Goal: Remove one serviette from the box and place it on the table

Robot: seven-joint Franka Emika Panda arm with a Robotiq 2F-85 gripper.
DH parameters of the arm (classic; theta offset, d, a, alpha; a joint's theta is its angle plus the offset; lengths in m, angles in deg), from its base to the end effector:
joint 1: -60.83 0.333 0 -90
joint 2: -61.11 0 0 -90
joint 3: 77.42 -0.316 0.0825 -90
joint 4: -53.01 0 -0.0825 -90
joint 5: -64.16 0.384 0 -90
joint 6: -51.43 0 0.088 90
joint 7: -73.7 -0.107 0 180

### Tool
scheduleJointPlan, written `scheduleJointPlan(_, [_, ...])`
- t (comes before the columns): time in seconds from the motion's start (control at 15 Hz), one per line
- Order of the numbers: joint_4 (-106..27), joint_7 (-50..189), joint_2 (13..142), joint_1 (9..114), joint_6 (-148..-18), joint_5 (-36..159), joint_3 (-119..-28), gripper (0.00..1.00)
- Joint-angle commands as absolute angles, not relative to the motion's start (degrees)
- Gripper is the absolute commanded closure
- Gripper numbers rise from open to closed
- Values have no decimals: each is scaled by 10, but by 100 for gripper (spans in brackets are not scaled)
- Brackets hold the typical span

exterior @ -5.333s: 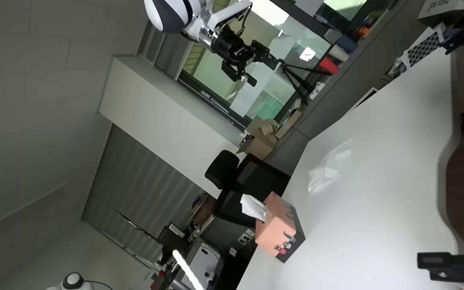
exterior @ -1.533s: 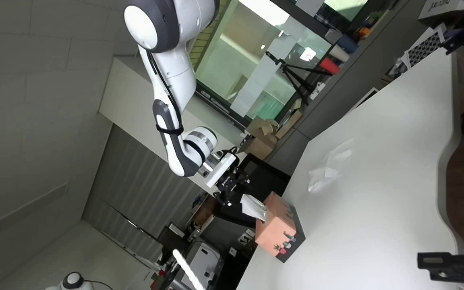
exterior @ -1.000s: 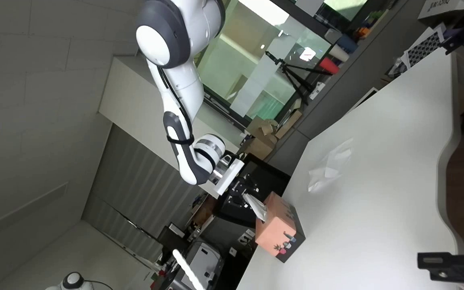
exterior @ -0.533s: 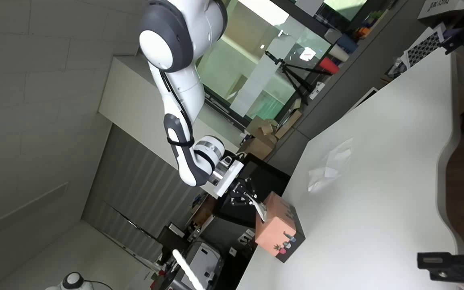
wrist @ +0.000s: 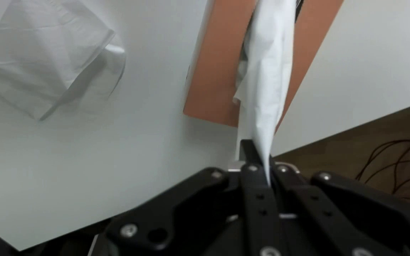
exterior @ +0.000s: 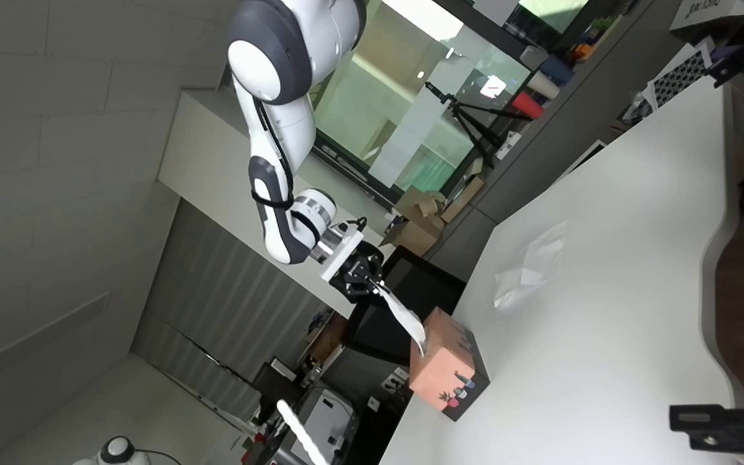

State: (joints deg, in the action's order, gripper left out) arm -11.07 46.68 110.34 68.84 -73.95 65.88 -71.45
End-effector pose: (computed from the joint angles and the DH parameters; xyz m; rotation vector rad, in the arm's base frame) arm 0.7850 0.0561 0.3166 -3.0516 0.6286 -0.3441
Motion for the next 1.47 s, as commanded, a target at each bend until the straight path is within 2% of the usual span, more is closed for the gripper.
scheduleJointPlan(0.0, [-54,484,1075,660,-657,659,-717,100])
scheduleJointPlan(0.27, [9,546,1074,626,-528,637,-713,100])
scheduleJointPlan(0.6, [83,607,1146,597,-403,568,-685,100])
scheduleJointPlan(1.13, [180,670,1307,603,-269,434,-634,100])
scheduleJointPlan(1.4, [210,715,1363,622,-249,379,-621,100])
